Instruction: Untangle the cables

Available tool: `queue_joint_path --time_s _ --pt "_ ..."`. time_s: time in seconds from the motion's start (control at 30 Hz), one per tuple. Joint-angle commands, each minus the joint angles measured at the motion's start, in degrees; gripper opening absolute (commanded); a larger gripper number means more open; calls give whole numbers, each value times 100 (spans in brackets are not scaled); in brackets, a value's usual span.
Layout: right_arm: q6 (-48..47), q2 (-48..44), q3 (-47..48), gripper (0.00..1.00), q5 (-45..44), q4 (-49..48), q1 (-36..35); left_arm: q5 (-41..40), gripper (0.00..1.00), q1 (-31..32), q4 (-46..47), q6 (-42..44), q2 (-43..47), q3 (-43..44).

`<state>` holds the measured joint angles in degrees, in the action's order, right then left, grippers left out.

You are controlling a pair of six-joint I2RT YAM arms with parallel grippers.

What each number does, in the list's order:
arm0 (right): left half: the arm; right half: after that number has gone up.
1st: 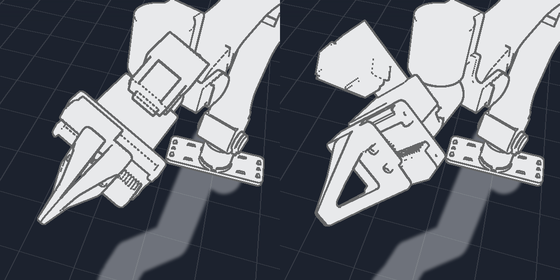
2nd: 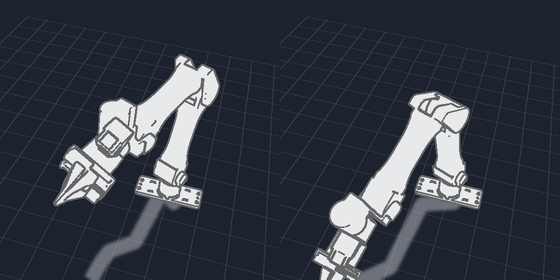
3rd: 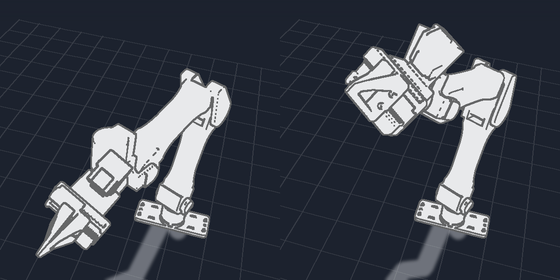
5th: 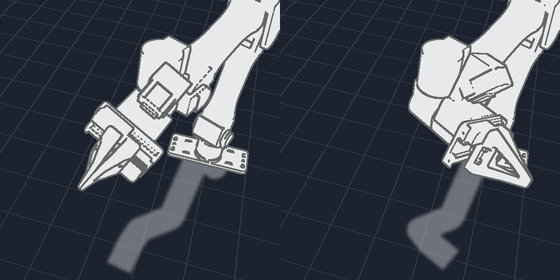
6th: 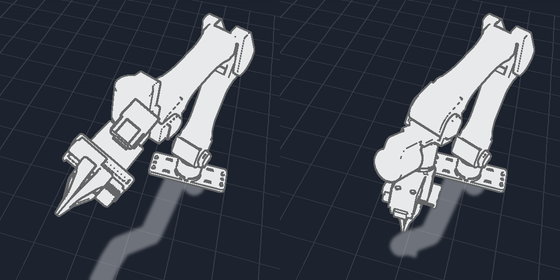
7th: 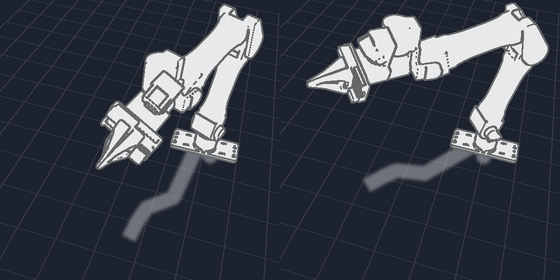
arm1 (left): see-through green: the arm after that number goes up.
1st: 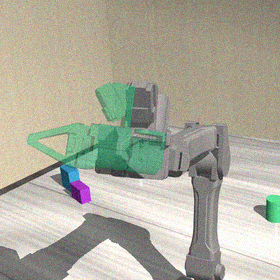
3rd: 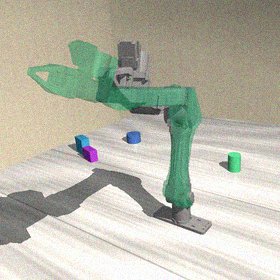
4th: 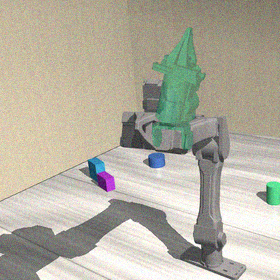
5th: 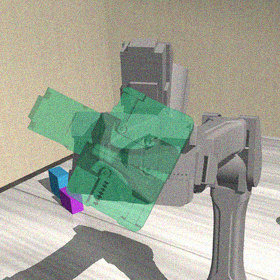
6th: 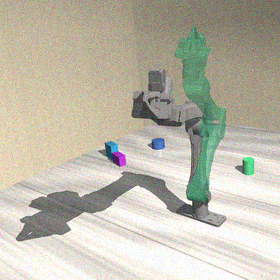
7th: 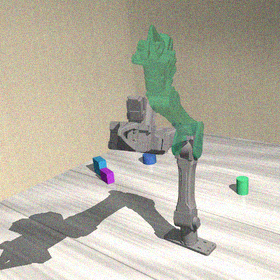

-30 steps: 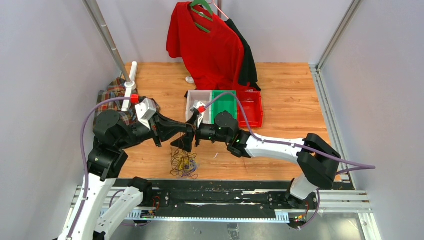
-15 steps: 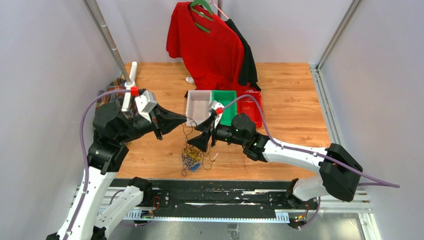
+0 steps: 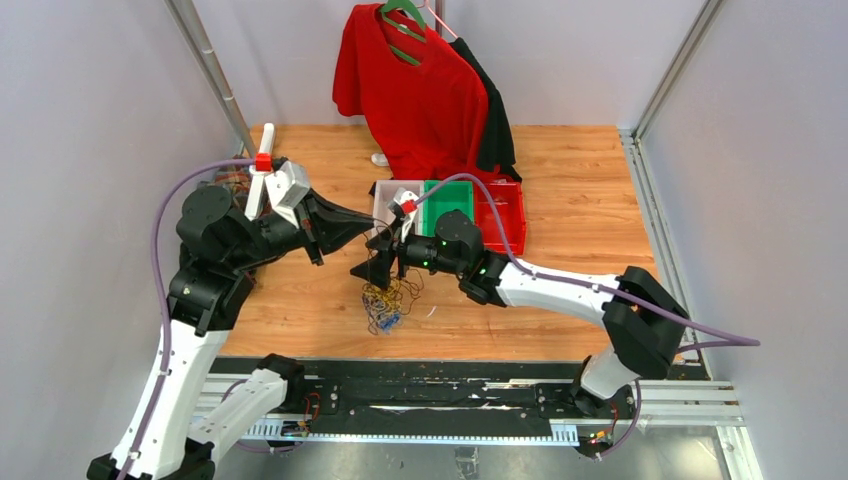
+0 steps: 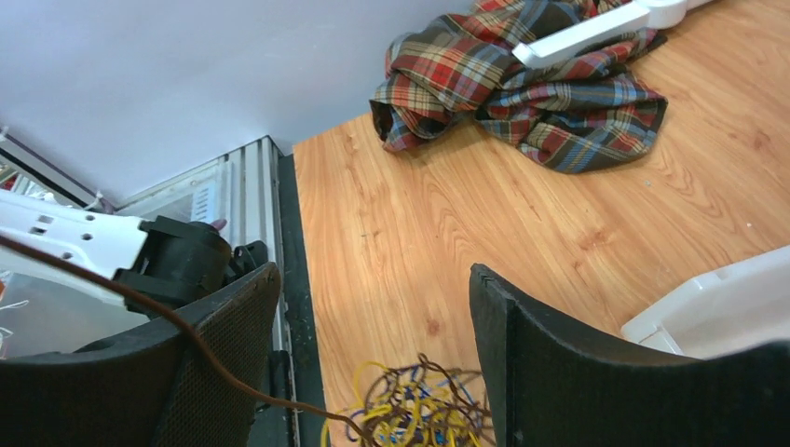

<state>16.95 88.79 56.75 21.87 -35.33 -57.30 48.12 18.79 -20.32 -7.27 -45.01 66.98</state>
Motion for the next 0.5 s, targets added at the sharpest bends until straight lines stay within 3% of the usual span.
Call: queue_joint_path --time_s 0.0,0.47 --pt "-182 303 228 74 -169 146 -73 236 1 28 -34 -42 47 532" --pt "-763 773 -127 67 -587 575 -37 214 0 26 -26 -183 -222 2099"
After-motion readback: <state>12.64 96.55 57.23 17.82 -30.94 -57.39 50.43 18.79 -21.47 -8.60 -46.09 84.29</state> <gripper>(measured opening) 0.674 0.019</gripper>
